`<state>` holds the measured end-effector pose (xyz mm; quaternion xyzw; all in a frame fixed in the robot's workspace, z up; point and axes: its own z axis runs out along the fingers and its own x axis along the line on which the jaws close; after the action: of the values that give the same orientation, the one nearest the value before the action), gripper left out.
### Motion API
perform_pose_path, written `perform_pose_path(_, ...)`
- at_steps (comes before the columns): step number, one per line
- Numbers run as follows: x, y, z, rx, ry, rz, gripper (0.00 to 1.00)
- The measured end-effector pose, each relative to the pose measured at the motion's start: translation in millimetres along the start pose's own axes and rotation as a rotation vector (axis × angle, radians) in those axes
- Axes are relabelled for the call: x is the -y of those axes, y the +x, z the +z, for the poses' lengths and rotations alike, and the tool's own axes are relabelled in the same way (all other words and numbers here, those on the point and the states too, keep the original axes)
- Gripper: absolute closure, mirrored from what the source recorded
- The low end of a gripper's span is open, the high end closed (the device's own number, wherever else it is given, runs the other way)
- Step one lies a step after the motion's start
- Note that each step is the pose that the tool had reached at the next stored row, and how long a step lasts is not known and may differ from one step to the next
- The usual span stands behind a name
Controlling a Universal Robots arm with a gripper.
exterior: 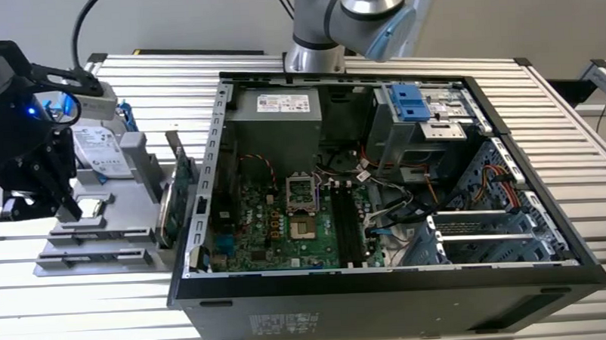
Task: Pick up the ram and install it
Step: 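Pick up the ram and move it above insertion slot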
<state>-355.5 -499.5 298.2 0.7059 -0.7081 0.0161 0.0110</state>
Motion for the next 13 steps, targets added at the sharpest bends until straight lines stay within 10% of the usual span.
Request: perform_pose_path(13,-0.1,-0.3,7.2,0.0,-0.0001,0.0,1.0)
